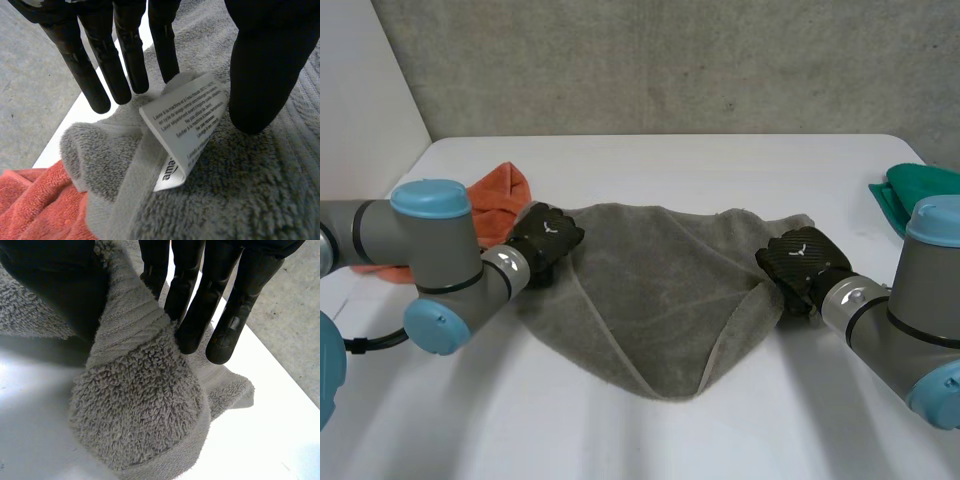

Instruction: Fold the laundry.

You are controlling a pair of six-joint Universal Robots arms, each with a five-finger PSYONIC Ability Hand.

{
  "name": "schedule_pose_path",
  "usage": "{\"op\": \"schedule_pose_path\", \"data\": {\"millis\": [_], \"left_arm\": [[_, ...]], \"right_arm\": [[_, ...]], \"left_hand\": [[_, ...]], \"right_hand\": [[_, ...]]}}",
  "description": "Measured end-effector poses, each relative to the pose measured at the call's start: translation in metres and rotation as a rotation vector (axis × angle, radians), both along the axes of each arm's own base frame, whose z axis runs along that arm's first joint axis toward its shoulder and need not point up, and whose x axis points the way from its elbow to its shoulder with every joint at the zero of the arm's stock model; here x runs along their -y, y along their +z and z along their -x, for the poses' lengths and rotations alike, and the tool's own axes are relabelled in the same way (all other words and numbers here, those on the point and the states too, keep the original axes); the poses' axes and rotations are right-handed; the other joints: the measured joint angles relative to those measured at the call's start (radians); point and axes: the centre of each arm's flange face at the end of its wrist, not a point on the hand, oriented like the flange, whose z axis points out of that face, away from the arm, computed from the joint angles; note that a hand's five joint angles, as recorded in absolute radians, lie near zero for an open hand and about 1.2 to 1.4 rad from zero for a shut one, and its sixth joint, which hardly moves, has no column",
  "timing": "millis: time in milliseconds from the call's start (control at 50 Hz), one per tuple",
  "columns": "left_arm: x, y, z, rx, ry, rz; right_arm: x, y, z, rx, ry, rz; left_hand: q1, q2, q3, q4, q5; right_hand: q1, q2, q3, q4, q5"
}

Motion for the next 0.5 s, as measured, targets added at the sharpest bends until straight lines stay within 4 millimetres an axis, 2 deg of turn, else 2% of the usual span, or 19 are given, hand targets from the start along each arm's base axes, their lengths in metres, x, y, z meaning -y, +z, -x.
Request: {"op": "schedule_pose_path", "data": {"millis": [140, 180, 220, 240, 300, 420, 460, 480, 500], "left_arm": [[0.001, -0.005, 0.002, 0.003, -0.001, 0.002], [0.001, -0.005, 0.002, 0.005, 0.001, 0.007], [0.001, -0.004, 0.003, 0.005, 0.002, 0.015], [0.000, -0.003, 0.003, 0.004, 0.004, 0.021], [-0.002, 0.000, 0.005, 0.003, 0.009, 0.039], [-0.018, 0.023, 0.003, -0.007, 0.041, 0.090], [-0.023, 0.028, 0.001, -0.009, 0.044, 0.092], [-0.032, 0.037, -0.002, -0.013, 0.048, 0.097], [-0.038, 0.042, -0.005, -0.015, 0.050, 0.099]], "right_arm": [[-0.002, -0.001, -0.001, -0.001, 0.003, -0.004], [-0.002, -0.001, -0.001, -0.002, 0.004, -0.005], [-0.002, -0.001, -0.001, -0.002, 0.004, -0.005], [-0.002, -0.001, -0.001, -0.003, 0.004, -0.005], [-0.002, -0.001, -0.001, -0.003, 0.004, -0.005], [-0.007, -0.001, 0.003, -0.041, 0.009, -0.044], [-0.011, -0.001, 0.004, -0.064, 0.016, -0.063], [-0.016, 0.000, 0.006, -0.094, 0.028, -0.088], [-0.021, 0.001, 0.007, -0.122, 0.040, -0.110]], "left_hand": [[0.184, 0.190, 0.189, 0.187, 0.182], [0.385, 0.393, 0.389, 0.393, 0.384], [0.420, 0.437, 0.422, 0.427, 0.417], [0.487, 0.542, 0.536, 0.543, 0.511], [0.487, 0.551, 0.547, 0.552, 0.511], [0.487, 0.551, 0.547, 0.554, 0.511], [0.487, 0.551, 0.547, 0.554, 0.511], [0.487, 0.551, 0.547, 0.554, 0.511], [0.487, 0.551, 0.547, 0.554, 0.511]], "right_hand": [[0.000, 0.000, 0.000, 0.000, 0.000], [0.000, 0.000, 0.000, 0.000, 0.000], [0.000, 0.000, 0.000, 0.000, 0.000], [0.000, 0.000, 0.000, 0.000, 0.000], [0.000, 0.000, 0.000, 0.000, 0.000], [0.000, -0.001, 0.000, 0.000, 0.000], [-0.060, -0.072, -0.077, -0.077, -0.066], [-0.181, -0.253, -0.249, -0.250, -0.212], [-0.181, -0.253, -0.249, -0.250, -0.212]]}}
